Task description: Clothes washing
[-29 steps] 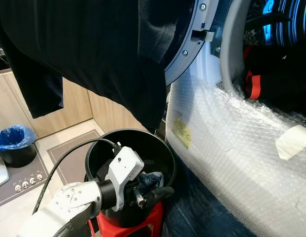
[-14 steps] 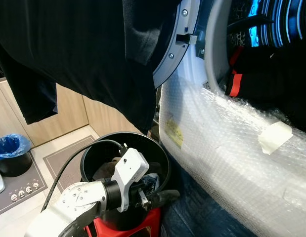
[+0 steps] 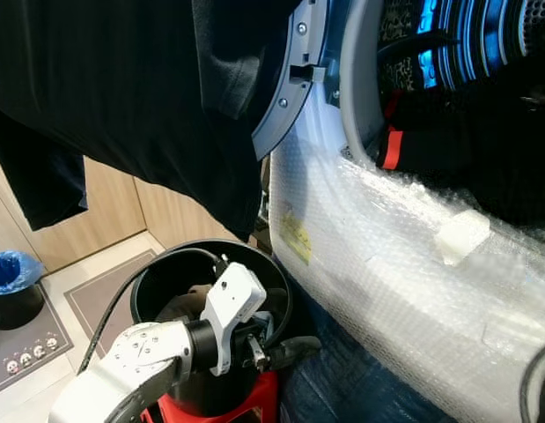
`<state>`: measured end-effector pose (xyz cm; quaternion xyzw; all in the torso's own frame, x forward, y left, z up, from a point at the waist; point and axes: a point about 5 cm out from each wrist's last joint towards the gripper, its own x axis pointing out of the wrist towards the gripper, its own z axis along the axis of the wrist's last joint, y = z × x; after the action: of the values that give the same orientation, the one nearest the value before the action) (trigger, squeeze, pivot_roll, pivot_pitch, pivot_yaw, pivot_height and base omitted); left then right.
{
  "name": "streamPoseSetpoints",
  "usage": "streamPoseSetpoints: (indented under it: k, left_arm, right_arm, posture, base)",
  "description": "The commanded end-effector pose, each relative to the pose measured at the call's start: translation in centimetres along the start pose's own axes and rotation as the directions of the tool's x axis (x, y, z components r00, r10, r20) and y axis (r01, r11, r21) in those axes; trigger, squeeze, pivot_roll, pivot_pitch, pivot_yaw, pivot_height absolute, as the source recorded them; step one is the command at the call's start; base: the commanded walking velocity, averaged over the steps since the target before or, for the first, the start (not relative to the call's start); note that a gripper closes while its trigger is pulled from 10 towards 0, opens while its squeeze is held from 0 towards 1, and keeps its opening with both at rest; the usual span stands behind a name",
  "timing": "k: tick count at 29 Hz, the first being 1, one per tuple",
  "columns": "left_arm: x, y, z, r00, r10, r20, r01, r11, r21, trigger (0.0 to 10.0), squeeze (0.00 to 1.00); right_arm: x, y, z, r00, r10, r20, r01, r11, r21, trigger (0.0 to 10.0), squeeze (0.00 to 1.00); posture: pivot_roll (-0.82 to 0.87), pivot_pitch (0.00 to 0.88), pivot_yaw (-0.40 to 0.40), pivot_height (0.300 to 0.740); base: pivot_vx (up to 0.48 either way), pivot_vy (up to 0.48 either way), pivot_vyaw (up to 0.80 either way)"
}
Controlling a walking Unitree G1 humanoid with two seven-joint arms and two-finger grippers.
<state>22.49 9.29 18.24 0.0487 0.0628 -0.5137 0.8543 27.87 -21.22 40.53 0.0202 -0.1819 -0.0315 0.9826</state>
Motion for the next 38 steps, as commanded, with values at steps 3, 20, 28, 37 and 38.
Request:
streamPoseSetpoints:
  k: [3, 20, 28, 37, 38]
  left_arm:
    - [0.1, 0.0, -0.1, 1.000, 0.000, -0.005, 0.000, 1.000, 0.005, 10.0, 0.00]
    - [0.3, 0.0, -0.2, 1.000, 0.031, 0.000, -0.031, 1.000, -0.003, 10.0, 0.00]
    - [0.2, 0.1, -0.3, 0.998, 0.061, 0.004, -0.061, 0.998, -0.012, 10.0, 0.00]
    - [0.0, 0.0, -0.4, 0.996, 0.085, 0.005, -0.085, 0.996, -0.026, 10.0, 0.00]
    - [0.0, 0.1, -0.4, 0.996, 0.087, 0.006, -0.087, 0.996, -0.027, 10.0, 0.00]
  right_arm:
    - [1.1, 0.2, 1.5, 0.992, 0.123, -0.017, -0.123, 0.992, 0.018, 10.0, 0.00]
    - [7.2, -3.7, 1.6, 0.905, -0.302, -0.300, 0.315, 0.949, -0.004, 10.0, 0.00]
    - [8.1, -4.5, -1.3, 0.748, -0.470, -0.468, 0.531, 0.848, -0.003, 10.0, 0.00]
    - [7.3, -3.5, -4.6, 0.608, -0.405, -0.683, 0.505, 0.861, -0.061, 10.0, 0.00]
    - [7.1, -3.6, -4.8, 0.596, -0.402, -0.695, 0.505, 0.860, -0.065, 10.0, 0.00]
  posture:
    - [-0.25, 0.021, -0.089, 0.740]
    - [-0.24, 0.021, -0.115, 0.740]
    - [-0.22, 0.020, -0.136, 0.740]
    - [-0.22, 0.030, -0.136, 0.740]
    - [-0.22, 0.030, -0.136, 0.740]
  base:
    - [0.000, 0.000, 0.00]
    - [0.000, 0.000, 0.00]
    - [0.000, 0.000, 0.00]
    - [0.000, 0.000, 0.00]
    - [0.000, 0.000, 0.00]
